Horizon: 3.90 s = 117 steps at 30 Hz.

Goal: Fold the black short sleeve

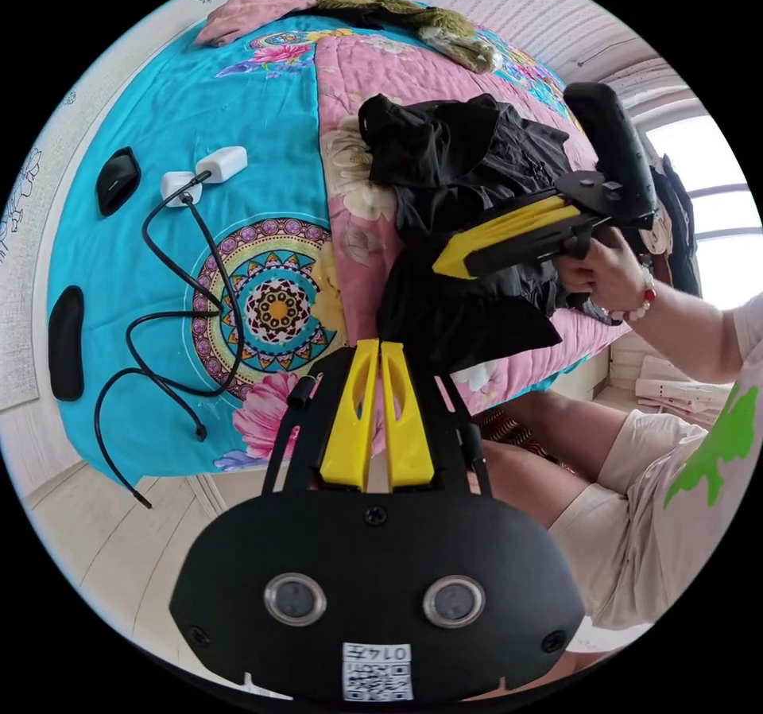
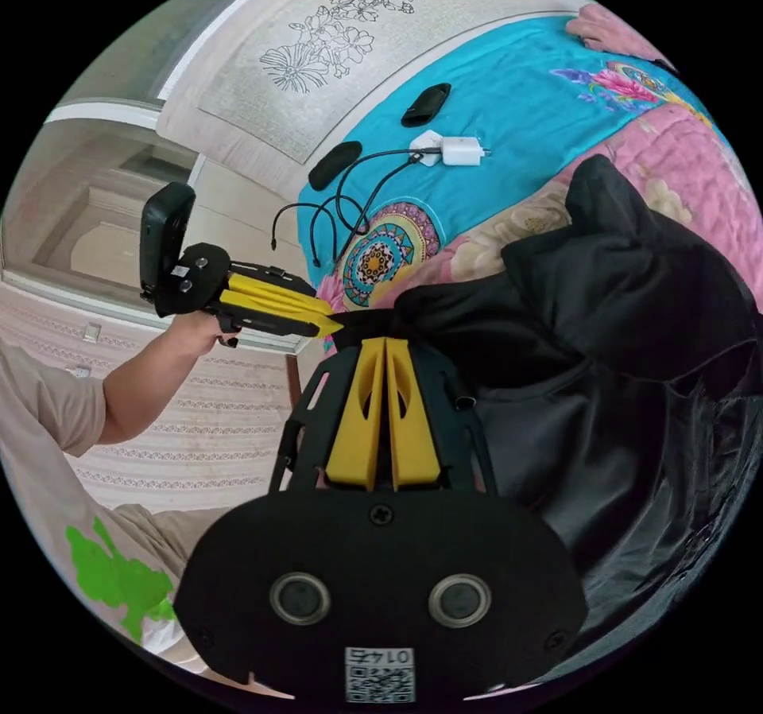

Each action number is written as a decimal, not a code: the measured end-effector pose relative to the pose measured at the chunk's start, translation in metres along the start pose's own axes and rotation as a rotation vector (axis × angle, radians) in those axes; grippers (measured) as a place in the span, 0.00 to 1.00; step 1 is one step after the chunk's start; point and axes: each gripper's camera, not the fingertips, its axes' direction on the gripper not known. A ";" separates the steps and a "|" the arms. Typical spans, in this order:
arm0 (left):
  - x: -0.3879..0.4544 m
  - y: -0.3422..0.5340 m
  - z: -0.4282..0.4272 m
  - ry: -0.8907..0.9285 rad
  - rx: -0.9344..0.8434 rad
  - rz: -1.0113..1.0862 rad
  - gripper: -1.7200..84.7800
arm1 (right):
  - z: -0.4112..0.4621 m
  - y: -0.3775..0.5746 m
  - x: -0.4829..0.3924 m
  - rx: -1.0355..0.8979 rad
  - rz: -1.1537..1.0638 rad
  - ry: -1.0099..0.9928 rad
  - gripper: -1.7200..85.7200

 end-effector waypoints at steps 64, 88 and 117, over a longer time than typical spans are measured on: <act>-0.082 -0.005 0.018 0.264 0.152 -0.323 0.01 | -0.106 0.062 0.182 -0.202 0.347 -0.450 0.03; -0.028 0.018 0.061 0.288 0.126 -0.183 0.02 | -0.199 0.070 0.187 0.056 0.367 -0.047 0.06; 0.004 -0.072 0.044 0.228 0.368 -0.071 0.01 | -0.145 0.000 0.075 0.144 0.152 0.114 0.02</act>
